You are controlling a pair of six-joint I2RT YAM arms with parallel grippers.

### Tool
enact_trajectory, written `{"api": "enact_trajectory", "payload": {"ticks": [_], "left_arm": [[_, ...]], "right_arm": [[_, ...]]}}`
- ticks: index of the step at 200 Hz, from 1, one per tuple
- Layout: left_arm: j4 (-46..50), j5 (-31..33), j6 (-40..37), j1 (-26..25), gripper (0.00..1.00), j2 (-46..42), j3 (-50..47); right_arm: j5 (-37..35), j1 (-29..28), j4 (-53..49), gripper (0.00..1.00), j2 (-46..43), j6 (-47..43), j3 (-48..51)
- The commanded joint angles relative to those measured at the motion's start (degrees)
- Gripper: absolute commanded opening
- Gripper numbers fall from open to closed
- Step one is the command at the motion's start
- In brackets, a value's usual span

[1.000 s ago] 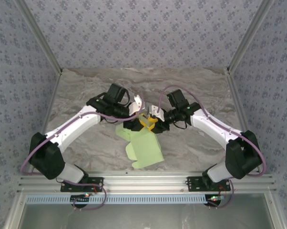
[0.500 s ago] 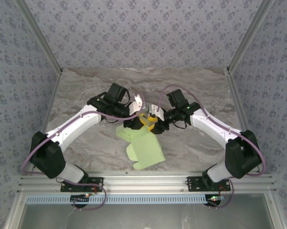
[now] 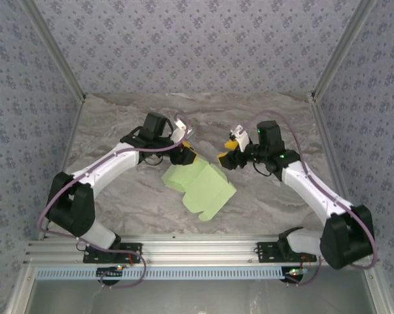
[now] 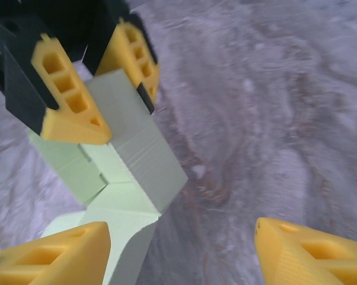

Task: Fold the paper box

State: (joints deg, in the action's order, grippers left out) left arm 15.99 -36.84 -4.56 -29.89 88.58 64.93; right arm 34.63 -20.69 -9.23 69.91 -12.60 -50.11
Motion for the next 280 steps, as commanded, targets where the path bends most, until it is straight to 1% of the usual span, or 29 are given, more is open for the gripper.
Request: {"api": "enact_trajectory", "payload": {"ticks": [1,17,31,47,64,81,107,119,137,145,174,192,197,202,204,209,217,224,231,244,265,280], "left_arm": [[-11.62,1.68,12.52,2.06,0.48,0.22,-1.95],[-17.07,1.73,18.28,3.06,0.48,0.32,-3.52],[-18.87,3.06,21.60,3.27,0.48,0.80,-4.07],[-21.82,3.90,24.73,3.36,0.48,1.09,-5.25],[-24.60,3.40,27.40,3.74,0.48,1.83,-6.23],[-25.38,3.52,29.12,4.13,0.47,2.39,-6.59],[-27.45,3.27,30.65,4.23,0.47,2.65,-7.62],[-27.59,3.22,31.14,4.48,0.47,2.85,-7.58],[-28.63,3.65,31.95,4.80,0.46,2.55,-8.38],[-29.51,3.73,32.31,4.91,0.46,2.39,-8.90],[-31.61,4.30,34.84,5.54,0.46,2.55,-10.32],[-37.00,4.95,38.15,5.62,0.53,2.15,-13.31],[-39.63,5.04,39.78,5.63,0.54,2.04,-14.37],[-42.16,5.19,41.60,5.64,0.56,2.01,-15.43],[-43.25,5.24,42.23,5.63,0.57,1.99,-15.95],[-45.66,5.41,43.86,5.65,0.60,1.88,-16.86],[-48.80,5.98,45.93,5.63,0.68,1.70,-18.42],[-50.35,6.85,47.04,5.63,0.77,1.24,-19.53],[-50.87,7.94,47.35,5.68,0.87,0.66,-20.43],[-49.51,9.36,46.06,6.08,0.98,-0.85,-21.47],[-46.15,10.62,45.05,8.20,0.99,-4.35,-22.71],[-50.09,15.22,46.03,9.03,0.99,-8.35,-27.05]], "right_arm": [[-9.60,-0.02,2.89,0.68,-3.99,11.64,3.32],[-9.27,-0.79,1.32,0.68,-6.52,11.65,5.72],[-11.59,-1.19,0.84,0.68,-9.13,12.78,8.24],[-16.09,-1.19,4.26,0.68,-12.82,17.83,12.94],[-17.83,-0.43,8.00,0.74,-15.98,23.25,17.62],[-16.64,0.21,10.34,0.76,-15.75,26.30,20.18],[-10.92,1.57,12.76,0.75,-11.03,27.89,20.25],[-8.93,1.94,14.37,0.72,-9.21,29.10,19.95],[-8.12,1.88,16.23,0.60,-6.93,29.93,19.21],[-8.11,1.90,16.04,0.57,-6.08,29.75,18.44],[-7.39,2.04,15.74,0.35,-3.60,28.37,16.17],[-6.67,2.05,14.15,0.17,-1.25,25.96,13.96],[-6.61,1.92,13.37,0.11,-0.46,25.00,12.90],[-7.07,1.87,12.05,0.02,0.28,24.05,11.90],[-7.31,1.81,11.41,0.00,0.57,23.61,11.44],[-8.28,1.36,9.51,0.00,1.24,22.26,10.22],[-10.05,0.76,6.22,0.00,2.07,19.55,8.03],[-11.36,0.09,3.66,0.00,2.68,16.83,6.20],[-12.27,-0.29,0.99,0.00,3.23,14.08,4.26],[-12.88,-1.03,-5.36,0.00,4.54,8.49,-0.30],[-16.02,-2.42,-16.71,0.00,7.90,-1.94,-9.16],[-18.55,-3.18,-24.70,0.00,12.08,-9.08,-16.44]]}}
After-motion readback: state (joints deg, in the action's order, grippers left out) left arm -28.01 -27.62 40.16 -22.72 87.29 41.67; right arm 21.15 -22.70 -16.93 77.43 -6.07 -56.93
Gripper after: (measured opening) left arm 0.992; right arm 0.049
